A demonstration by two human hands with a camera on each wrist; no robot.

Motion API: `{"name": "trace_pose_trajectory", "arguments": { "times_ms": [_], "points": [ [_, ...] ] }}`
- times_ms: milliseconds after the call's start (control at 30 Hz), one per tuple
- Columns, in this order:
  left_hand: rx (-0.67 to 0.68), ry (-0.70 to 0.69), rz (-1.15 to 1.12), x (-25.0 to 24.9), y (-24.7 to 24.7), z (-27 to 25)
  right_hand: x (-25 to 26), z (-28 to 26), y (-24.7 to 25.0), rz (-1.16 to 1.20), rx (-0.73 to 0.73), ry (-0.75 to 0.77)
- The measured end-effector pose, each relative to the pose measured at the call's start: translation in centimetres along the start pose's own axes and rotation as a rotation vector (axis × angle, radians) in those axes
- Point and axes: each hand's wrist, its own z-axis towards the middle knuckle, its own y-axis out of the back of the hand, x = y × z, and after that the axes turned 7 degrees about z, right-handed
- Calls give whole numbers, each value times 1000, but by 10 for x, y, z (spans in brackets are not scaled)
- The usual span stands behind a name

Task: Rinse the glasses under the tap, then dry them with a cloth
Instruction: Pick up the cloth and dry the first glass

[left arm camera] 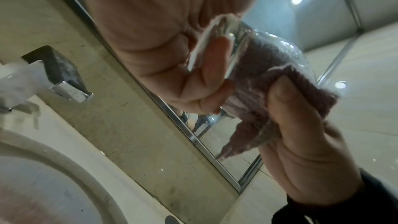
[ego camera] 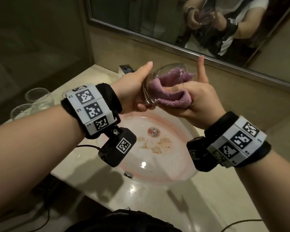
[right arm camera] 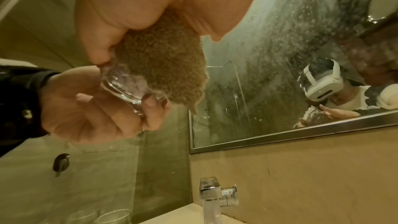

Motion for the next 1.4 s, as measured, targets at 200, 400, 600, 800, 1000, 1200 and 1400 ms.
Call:
{"name": "trace_pose_trajectory", "arguments": {
  "times_ms": [200,400,600,800,1000,1200,1400],
  "points": [
    [-266,-230,369,0,-13,-7,15,-3,0,360,7,-343],
    [-389,-423,520,0,-12,-8,28,-1,1,607,-89,-552],
    [141,150,-68,2,10,-11,16,2,2,-24,45,83],
    [151,159,89,5,16,-17,10,5,2,-182,109,219],
    [-66,22,21,6,5,-7,13,10,-2,-61,-14,49],
    [-451,-489,495,2,-11,-8,18,3,-10,716,-124,-519],
    [-19,-41,39,7,2,-8,13,-4,-12,211,-7,-293]
  ]
}}
